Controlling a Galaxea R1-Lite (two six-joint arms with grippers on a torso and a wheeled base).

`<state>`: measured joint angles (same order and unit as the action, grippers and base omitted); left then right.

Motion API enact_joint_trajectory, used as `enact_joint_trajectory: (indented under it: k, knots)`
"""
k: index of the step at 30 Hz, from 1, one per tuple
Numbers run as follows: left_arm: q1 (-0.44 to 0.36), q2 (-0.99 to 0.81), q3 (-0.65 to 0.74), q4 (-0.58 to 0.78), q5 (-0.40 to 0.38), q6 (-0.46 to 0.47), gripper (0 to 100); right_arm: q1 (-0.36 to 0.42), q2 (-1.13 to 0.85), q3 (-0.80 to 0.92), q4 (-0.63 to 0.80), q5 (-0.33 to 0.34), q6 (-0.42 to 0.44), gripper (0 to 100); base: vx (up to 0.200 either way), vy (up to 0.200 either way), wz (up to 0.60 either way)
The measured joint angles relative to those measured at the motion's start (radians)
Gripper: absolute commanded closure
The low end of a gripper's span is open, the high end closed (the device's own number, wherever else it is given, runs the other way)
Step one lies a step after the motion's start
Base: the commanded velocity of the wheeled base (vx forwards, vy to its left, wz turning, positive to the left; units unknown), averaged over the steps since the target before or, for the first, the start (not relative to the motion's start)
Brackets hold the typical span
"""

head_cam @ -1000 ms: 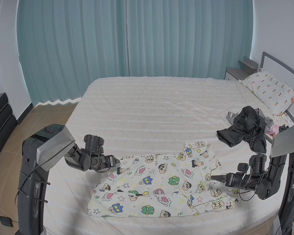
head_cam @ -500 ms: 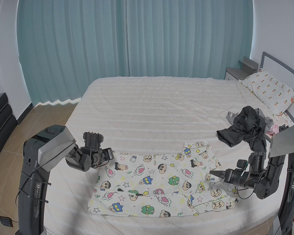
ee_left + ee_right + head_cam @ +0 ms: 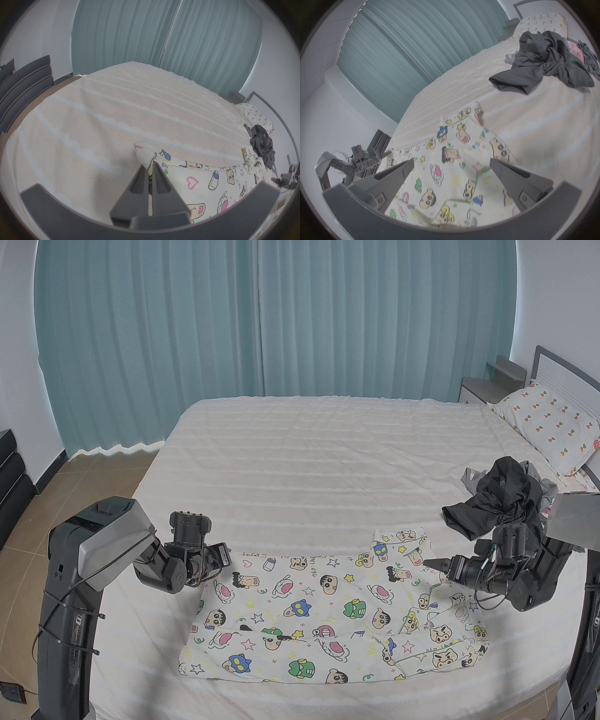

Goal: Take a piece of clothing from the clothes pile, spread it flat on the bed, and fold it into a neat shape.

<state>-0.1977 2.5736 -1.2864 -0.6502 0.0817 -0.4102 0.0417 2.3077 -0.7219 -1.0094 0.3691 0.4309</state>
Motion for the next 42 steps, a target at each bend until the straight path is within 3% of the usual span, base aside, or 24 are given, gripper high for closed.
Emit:
enact_joint_trajectory:
  k: [8,14,27,28,42]
  knots:
    - [-0.010,-0.002,0.013,-0.007,0.020,0.001,100,-0.001,0.104,-0.343,0.239,-0.083,0.000,0,0.000,0.000,0.00]
    - [-0.013,-0.004,0.021,-0.008,0.029,-0.001,100,0.019,0.208,-0.510,0.376,-0.141,0.000,0,0.000,0.000,0.00]
    - [-0.024,-0.009,0.034,-0.009,0.031,0.002,100,0.052,0.340,-0.733,0.470,-0.184,0.007,0,0.000,0.000,0.00]
    - [-0.024,-0.009,0.035,-0.009,0.031,0.002,100,0.053,0.349,-0.744,0.472,-0.188,0.007,100,0.000,0.000,0.00]
    - [-0.026,-0.013,0.038,-0.009,0.032,0.002,100,0.037,0.381,-0.768,0.436,-0.195,0.110,100,0.000,0.000,0.00]
